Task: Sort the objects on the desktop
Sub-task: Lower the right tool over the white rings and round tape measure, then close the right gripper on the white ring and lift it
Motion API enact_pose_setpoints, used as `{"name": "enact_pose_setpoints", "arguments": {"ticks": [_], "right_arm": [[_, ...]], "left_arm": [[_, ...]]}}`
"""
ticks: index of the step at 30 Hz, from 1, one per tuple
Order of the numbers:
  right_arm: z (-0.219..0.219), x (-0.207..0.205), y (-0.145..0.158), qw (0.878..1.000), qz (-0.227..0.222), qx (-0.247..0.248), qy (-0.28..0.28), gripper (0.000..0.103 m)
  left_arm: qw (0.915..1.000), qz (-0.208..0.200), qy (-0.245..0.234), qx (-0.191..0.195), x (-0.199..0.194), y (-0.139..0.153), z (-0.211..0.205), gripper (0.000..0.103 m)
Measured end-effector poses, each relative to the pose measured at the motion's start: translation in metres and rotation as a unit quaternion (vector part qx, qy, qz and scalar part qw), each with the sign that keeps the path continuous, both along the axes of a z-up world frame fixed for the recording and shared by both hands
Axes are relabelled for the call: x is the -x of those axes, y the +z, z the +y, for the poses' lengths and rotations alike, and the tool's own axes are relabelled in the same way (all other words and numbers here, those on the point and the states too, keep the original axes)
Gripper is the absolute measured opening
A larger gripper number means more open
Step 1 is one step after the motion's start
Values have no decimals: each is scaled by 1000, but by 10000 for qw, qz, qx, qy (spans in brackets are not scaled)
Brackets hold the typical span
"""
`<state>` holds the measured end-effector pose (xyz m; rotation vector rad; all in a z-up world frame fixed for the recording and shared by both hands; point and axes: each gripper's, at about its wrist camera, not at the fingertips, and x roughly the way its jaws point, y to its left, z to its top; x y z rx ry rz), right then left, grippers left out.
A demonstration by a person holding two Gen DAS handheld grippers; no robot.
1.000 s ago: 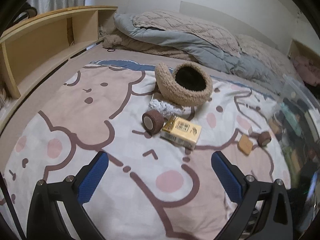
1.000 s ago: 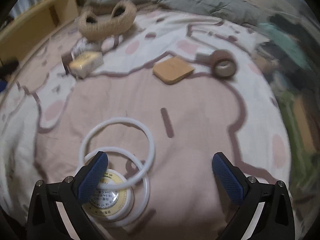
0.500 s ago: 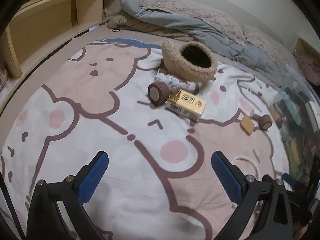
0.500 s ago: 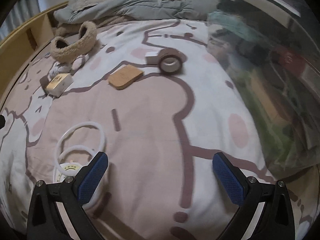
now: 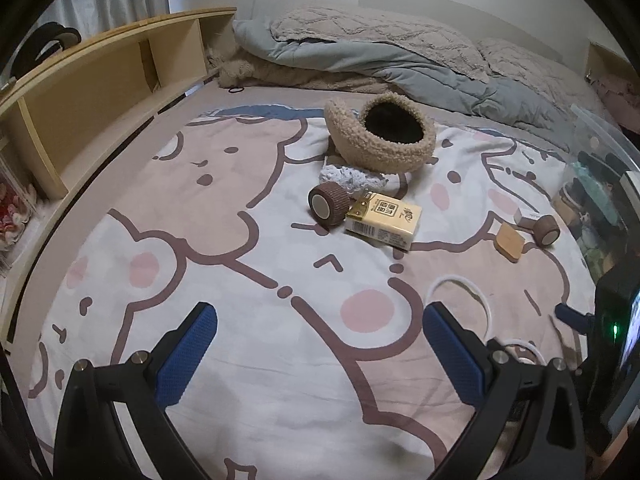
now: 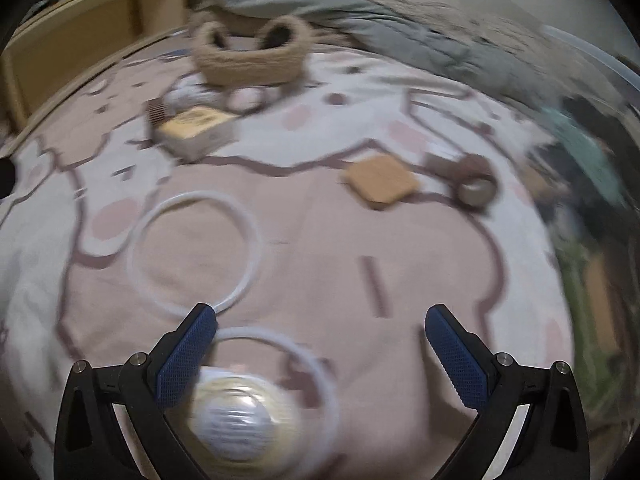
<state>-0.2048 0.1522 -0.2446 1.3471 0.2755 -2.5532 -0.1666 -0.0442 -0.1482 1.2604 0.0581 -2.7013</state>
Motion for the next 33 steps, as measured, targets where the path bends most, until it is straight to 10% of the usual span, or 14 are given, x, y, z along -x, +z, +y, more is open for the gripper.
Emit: {"name": "enact_pose_setpoints", "arguments": {"ticks": [11, 33], "right_arm": [[15, -26, 8, 9956, -565, 720, 202, 103], [-3, -37, 1, 9962, -582, 238, 602, 84]], "left_arm": [[10000, -31, 5, -50, 2, -2, 0, 103], [9999, -70, -66, -94, 4, -6, 5, 103]]}}
